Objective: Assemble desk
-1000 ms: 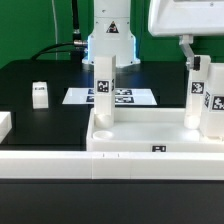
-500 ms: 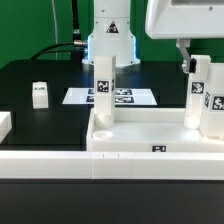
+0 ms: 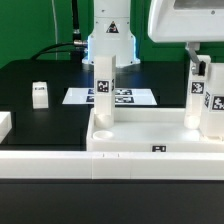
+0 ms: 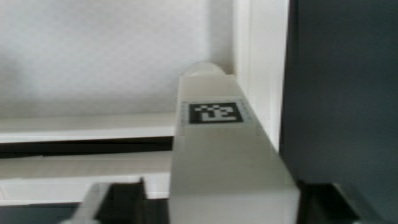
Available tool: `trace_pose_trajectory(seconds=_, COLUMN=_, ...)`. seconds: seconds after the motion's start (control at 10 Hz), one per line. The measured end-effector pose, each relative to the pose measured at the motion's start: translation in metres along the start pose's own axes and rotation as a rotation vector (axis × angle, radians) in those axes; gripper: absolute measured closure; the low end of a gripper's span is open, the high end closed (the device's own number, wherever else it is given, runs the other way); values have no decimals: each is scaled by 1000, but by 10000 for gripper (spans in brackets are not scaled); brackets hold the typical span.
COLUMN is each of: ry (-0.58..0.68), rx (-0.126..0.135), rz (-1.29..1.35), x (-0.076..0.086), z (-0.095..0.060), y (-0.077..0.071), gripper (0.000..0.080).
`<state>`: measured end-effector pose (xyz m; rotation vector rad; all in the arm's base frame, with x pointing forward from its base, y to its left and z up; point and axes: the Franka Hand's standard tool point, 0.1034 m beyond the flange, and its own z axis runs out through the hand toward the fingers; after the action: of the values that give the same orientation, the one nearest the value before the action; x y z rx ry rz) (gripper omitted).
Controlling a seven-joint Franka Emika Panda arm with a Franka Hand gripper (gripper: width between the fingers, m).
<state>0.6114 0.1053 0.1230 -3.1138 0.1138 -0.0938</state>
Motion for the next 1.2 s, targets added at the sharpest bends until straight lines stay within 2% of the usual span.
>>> trace_pose_trajectory(seconds=0.1, ry=0, rx=0, rz=0, x=0, z=0, y=0, gripper=511)
trace_pose_trajectory(seconds=0.5, ry=0, rx=1, rz=75, x=0, z=0, y=0, gripper=511)
trace_pose_trajectory(seconds=1.0, ry=24, rx=35, rz=693, x=-3, z=1, y=3, gripper=510)
trace_pose_trajectory(seconds=1.2, ry=17, rx=37, rz=876, x=-5, z=2, y=-1, gripper=509)
